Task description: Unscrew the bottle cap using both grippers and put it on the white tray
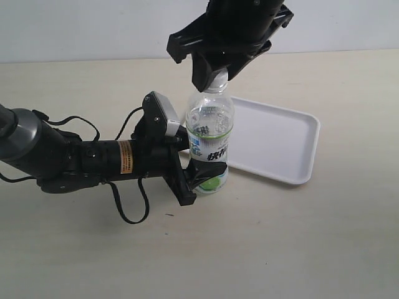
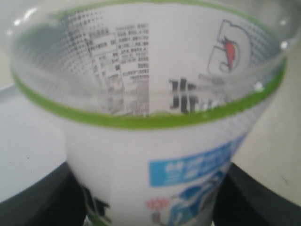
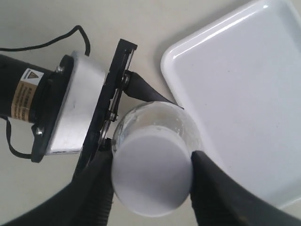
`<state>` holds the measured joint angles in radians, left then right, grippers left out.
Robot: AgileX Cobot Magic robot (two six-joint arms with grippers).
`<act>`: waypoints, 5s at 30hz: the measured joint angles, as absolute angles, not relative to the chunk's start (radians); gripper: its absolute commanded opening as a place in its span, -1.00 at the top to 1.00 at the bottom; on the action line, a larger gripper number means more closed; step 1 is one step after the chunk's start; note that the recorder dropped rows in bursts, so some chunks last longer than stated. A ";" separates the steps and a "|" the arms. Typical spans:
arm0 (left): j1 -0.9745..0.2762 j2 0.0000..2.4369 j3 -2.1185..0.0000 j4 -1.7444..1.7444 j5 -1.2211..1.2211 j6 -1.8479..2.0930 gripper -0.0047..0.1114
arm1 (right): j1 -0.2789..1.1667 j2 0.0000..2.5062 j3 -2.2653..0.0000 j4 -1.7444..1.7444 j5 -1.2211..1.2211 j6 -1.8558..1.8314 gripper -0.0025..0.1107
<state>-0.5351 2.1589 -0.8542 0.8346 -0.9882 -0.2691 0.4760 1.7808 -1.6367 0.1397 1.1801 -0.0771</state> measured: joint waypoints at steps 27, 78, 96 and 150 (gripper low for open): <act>-0.535 2.159 -0.854 0.846 -0.990 -0.269 0.92 | 0.476 1.773 -1.656 0.156 1.210 -0.988 0.96; -0.535 2.159 -0.854 0.864 -0.994 -0.269 0.92 | 0.131 2.204 -1.540 0.253 0.832 -0.224 0.96; -0.535 2.159 -0.854 0.865 -0.994 -0.269 0.92 | 0.165 2.236 -1.552 0.233 0.796 -0.217 0.07; -0.425 2.051 -0.854 1.171 -0.969 -0.492 -0.89 | 0.165 1.878 -1.552 0.113 0.959 -0.203 -0.35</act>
<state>-0.4249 2.0508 -0.8542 1.1714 -0.9694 -0.4916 0.1648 1.8777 -1.5520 0.1130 0.9590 -0.2031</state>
